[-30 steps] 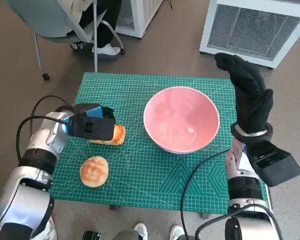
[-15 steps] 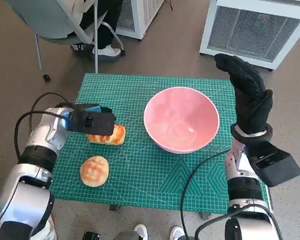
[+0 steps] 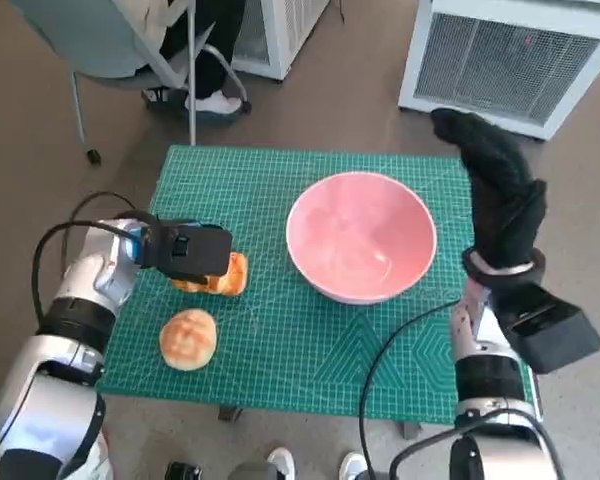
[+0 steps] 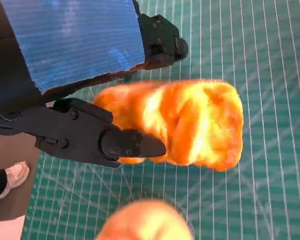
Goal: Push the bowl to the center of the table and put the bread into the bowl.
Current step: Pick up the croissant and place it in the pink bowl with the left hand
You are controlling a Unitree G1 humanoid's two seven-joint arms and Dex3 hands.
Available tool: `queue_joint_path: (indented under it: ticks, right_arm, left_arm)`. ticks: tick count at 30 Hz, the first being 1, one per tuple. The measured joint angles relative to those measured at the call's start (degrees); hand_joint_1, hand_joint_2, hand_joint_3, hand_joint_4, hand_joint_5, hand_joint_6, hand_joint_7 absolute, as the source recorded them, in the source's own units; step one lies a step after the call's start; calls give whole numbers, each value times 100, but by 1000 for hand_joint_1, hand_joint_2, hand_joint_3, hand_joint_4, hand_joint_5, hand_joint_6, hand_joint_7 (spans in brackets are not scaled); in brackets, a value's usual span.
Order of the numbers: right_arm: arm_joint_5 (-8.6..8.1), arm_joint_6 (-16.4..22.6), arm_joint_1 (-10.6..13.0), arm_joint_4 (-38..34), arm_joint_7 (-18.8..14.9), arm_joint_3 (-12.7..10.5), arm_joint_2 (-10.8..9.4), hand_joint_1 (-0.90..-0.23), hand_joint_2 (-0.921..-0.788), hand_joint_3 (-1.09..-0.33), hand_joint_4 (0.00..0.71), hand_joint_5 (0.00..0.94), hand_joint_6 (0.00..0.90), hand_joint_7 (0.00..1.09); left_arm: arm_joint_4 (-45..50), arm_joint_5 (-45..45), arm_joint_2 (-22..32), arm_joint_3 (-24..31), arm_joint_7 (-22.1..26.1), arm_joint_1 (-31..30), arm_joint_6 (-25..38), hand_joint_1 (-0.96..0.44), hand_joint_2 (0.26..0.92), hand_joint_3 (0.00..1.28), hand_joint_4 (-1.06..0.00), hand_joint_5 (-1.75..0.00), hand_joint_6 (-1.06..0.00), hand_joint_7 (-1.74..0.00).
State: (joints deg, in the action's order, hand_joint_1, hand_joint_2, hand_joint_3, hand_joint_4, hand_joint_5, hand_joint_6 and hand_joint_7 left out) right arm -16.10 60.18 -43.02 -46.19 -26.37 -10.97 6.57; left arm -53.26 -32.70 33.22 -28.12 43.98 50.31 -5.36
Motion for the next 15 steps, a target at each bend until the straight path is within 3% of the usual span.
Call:
queue_joint_path:
  ticks: [15]
  right_arm:
    - [12, -3, 0, 1, 0, 10, -4, -636, -921, -721, 384, 1, 262, 209]
  left_arm:
    - [1258, 49, 230, 224, 30, -663, 422, -363, 785, 0, 1, 1, -54, 0]
